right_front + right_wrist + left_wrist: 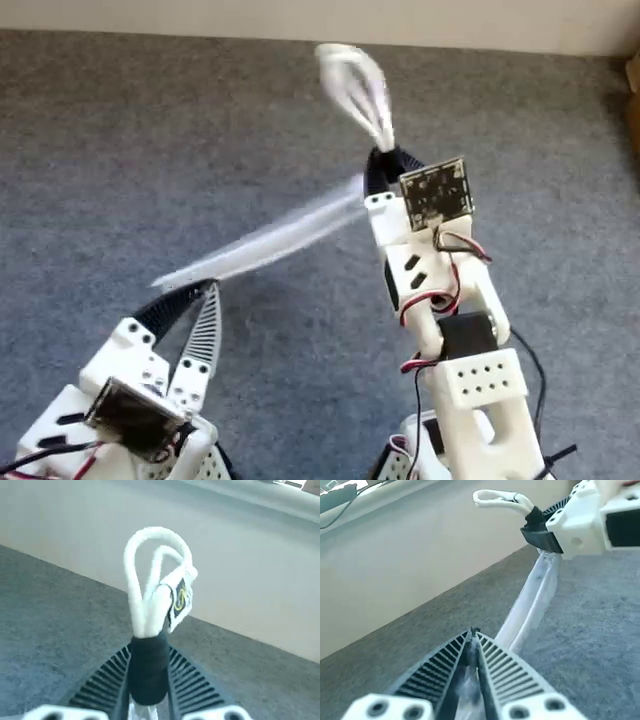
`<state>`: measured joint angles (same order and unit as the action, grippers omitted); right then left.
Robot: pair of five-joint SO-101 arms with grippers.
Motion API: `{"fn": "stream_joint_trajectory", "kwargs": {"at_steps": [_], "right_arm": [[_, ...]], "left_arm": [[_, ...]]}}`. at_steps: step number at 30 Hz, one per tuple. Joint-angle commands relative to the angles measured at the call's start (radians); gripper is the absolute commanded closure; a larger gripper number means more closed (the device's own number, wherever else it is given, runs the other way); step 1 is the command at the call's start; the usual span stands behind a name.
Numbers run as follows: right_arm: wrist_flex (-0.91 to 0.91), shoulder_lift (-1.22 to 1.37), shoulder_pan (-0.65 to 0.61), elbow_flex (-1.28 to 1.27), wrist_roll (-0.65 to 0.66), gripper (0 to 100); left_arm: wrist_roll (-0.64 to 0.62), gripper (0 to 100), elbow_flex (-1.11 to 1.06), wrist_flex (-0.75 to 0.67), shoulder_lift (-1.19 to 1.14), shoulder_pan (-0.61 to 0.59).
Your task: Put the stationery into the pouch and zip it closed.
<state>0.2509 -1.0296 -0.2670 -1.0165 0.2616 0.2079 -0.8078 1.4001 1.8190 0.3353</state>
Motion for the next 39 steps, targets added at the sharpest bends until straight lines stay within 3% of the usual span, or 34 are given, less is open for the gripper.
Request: {"fn": "stream_joint_trajectory", "kwargs": {"at_steps": [1,10,15,21,28,31,34,39], "right_arm": [[-0.033,-0.008,0.019,0.001,0.020,99.3],[-0.021,-0.019,-0.002,0.047,0.015,99.3],[0.119,-0.013,-0.097,0.200,0.015,99.3],[0.268,-0.013,-0.193,0.407,0.018,99.3],[0.446,-0.013,-0.331,0.630,0.020,99.3],[0.501,-0.013,-0.390,0.697,0.021,99.3],[0.521,-0.013,-0.427,0.731,0.021,99.3],[0.521,-0.012,-0.475,0.731,0.046,99.3]], "left_arm": [[-0.014,100,0.039,0.005,0.008,0.007],[-0.014,100,0.041,-0.003,0.008,0.007],[-0.009,99,0.039,-0.003,0.004,0.007],[-0.014,85,0.039,-0.003,0.004,0.007],[-0.014,85,0.033,-0.064,0.004,-0.001],[-0.015,85,0.031,-0.098,0.004,-0.074],[-0.017,85,0.039,-0.101,0.004,-0.124],[-0.060,84,0.041,-0.095,0.004,-0.099]]}}
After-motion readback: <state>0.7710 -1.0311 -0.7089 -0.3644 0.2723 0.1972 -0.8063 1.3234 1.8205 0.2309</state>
